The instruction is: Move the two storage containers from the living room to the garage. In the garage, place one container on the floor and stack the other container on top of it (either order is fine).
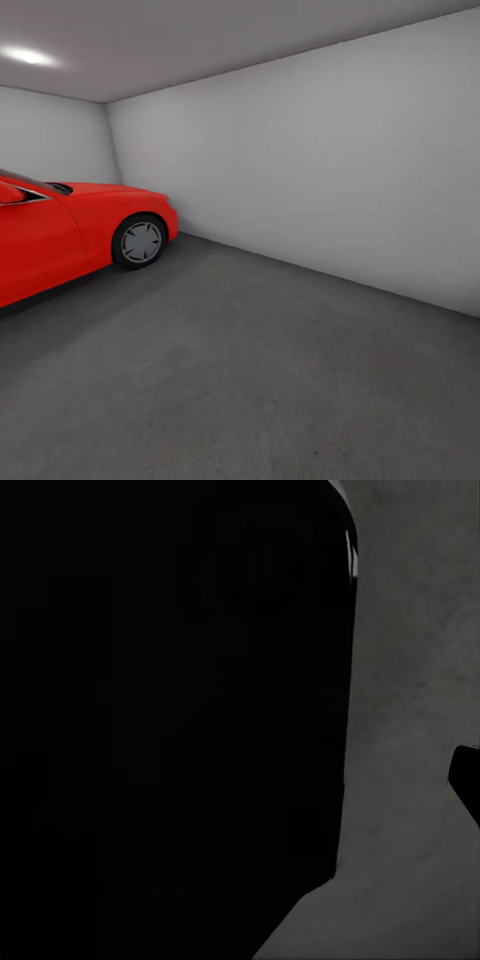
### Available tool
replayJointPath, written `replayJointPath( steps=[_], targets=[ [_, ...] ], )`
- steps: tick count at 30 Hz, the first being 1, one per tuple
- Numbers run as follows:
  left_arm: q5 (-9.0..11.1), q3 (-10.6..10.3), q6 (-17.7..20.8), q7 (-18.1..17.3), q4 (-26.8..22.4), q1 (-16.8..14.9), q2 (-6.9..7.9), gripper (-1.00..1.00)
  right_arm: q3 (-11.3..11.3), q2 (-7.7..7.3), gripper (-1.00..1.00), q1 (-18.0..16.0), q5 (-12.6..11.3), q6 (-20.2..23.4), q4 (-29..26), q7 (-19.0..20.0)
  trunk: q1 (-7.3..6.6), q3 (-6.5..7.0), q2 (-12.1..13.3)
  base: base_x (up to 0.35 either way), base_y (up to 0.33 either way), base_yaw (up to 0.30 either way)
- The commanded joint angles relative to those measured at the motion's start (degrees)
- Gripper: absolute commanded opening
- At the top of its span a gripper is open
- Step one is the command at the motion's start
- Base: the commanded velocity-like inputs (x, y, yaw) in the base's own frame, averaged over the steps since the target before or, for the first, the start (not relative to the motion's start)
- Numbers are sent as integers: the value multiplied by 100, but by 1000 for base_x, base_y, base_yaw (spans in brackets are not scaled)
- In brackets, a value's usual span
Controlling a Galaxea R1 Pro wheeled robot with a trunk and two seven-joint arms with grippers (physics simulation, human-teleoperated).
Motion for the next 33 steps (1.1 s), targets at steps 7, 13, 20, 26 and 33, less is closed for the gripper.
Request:
replayJointPath(
  steps=[7,13,20,26,33],
  targets=[
    [1,1,-17,2,0,0,0,100,0,0,100,-2,-9,-13,2,2,0,-4,-2,0,0,-296],
    [1,-1,-17,2,-3,0,0,100,0,-1,100,-2,-9,-10,2,6,0,-4,-2,0,0,-296],
    [1,-2,-19,2,0,0,0,100,15,3,100,-2,22,-18,3,6,0,-4,-2,0,0,-296],
    [1,-2,-19,2,0,0,0,100,12,1,100,-2,26,-18,2,6,0,-4,-2,0,0,-296],
    [1,-2,-17,2,-1,0,0,100,17,3,100,-2,35,-18,2,6,0,-4,-2,0,0,-296]
  ],
)
